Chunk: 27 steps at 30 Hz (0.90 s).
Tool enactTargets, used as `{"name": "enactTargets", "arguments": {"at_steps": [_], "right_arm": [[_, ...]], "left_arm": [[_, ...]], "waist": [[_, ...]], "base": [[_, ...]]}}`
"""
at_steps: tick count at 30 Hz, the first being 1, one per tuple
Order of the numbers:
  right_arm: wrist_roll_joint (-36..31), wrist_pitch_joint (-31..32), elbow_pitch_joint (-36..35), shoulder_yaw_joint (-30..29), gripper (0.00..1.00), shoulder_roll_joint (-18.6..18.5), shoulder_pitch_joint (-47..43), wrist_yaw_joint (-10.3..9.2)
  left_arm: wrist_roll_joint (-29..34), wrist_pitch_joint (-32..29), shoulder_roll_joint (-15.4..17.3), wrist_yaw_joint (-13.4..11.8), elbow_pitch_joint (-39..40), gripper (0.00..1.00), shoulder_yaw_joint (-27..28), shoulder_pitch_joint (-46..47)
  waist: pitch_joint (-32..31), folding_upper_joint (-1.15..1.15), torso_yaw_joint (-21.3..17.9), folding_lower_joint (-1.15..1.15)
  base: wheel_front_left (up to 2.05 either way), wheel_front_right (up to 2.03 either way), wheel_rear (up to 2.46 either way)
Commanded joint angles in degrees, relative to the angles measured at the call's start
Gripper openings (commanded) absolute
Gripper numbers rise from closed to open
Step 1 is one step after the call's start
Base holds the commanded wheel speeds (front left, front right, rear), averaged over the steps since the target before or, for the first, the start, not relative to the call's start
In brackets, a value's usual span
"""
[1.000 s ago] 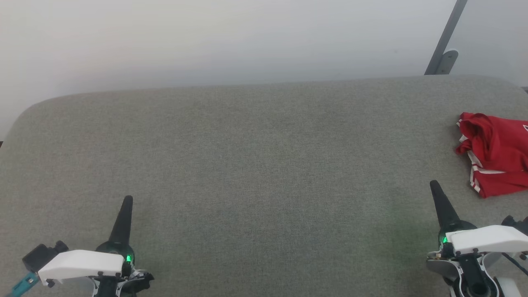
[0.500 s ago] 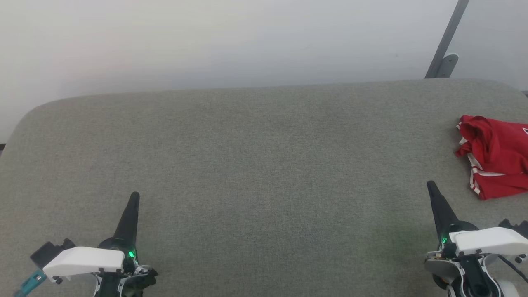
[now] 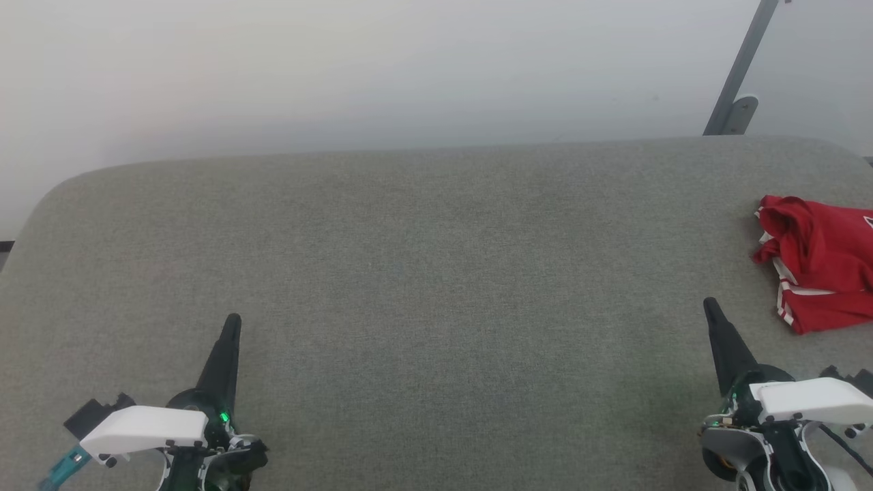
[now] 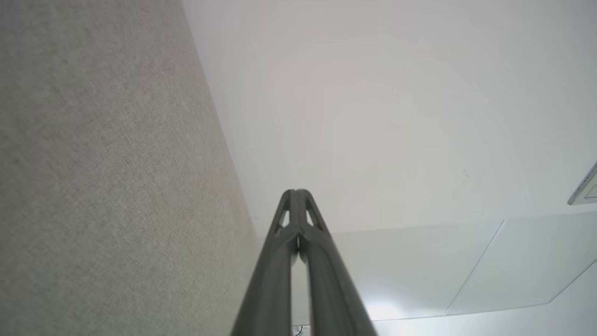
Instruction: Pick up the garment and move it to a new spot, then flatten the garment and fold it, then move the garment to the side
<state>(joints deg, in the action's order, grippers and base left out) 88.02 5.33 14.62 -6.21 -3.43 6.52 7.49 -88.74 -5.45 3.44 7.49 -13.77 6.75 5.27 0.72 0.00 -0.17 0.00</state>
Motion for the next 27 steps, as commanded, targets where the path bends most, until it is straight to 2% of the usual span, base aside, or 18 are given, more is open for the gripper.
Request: {"name": "enactTargets", "arguments": {"at_steps": [1, 11, 27], "right_arm": [[1.4, 0.5, -0.6, -0.3, 0.00, 0.4, -0.3, 0.01], [4.7, 1.5, -0.8, -0.4, 0.00, 0.8, -0.5, 0.00], [4.5, 1.4, -0.7, -0.4, 0.00, 0.7, -0.5, 0.00]], "left_arm": [[-1.0, -0.4, -0.1, 0.0, 0.0, 0.00, -0.1, 1.1], [-3.8, -1.4, -0.7, 0.0, -0.3, 0.00, -0.2, 1.3], [-3.7, -1.3, -0.7, 0.0, -0.3, 0.00, -0.2, 1.3]], "waist": [[-0.1, 0.00, 0.0, 0.00], [-0.5, 0.00, 0.2, 0.00], [-0.5, 0.00, 0.2, 0.00]], "base": [[0.00, 0.00, 0.00], [0.00, 0.00, 0.00], [0.00, 0.00, 0.00]]}}
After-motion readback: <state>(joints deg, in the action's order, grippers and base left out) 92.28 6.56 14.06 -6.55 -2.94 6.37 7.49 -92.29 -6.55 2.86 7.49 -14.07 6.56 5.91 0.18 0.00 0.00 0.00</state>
